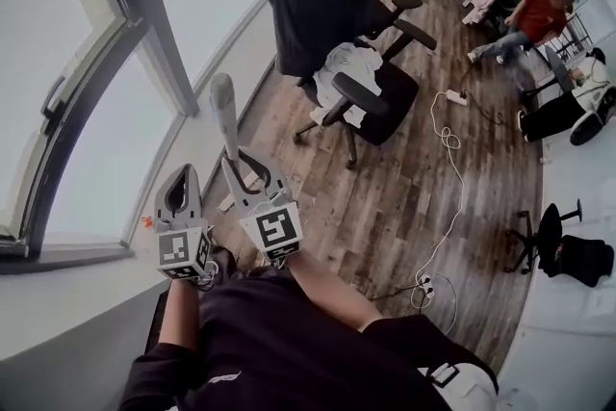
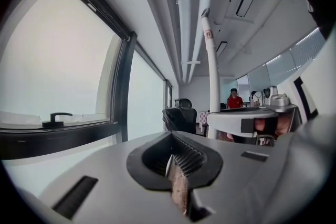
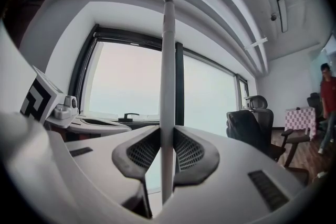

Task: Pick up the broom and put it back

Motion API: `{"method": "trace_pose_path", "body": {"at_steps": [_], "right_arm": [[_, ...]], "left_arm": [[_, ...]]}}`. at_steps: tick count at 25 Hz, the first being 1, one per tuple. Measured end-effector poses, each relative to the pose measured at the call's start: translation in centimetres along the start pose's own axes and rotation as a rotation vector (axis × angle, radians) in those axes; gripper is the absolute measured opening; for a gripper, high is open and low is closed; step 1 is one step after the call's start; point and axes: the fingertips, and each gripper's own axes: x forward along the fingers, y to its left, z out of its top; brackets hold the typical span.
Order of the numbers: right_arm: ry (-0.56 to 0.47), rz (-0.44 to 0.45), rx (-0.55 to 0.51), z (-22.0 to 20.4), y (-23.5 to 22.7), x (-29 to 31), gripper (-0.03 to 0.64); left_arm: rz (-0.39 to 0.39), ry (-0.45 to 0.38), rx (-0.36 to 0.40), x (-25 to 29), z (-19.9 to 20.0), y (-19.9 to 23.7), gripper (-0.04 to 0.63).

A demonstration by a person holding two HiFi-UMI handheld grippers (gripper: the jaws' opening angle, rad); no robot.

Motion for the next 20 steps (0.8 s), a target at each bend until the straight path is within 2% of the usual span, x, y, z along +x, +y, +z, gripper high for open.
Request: {"method": "trace_pose_path", "body": {"at_steps": [6, 12, 20], "right_arm": [[0.009, 0.033, 0.004, -0.5, 1.4, -0.6, 0.092], [0.026, 0.056, 0.015, -1.2, 1.2, -2.1, 0.092], [0.088, 0.057, 0.044, -4.1, 1.5, -1.6, 0.092]], "left_arm": [[0.019, 0.023, 0.004, -1.0, -0.3, -0.1, 0.000], [0.051, 0.029, -0.028, -2.0, -1.4, -1.2, 0.000], [0.092, 0.077, -0.056, -4.2, -3.8, 0.5, 0.000]]}}
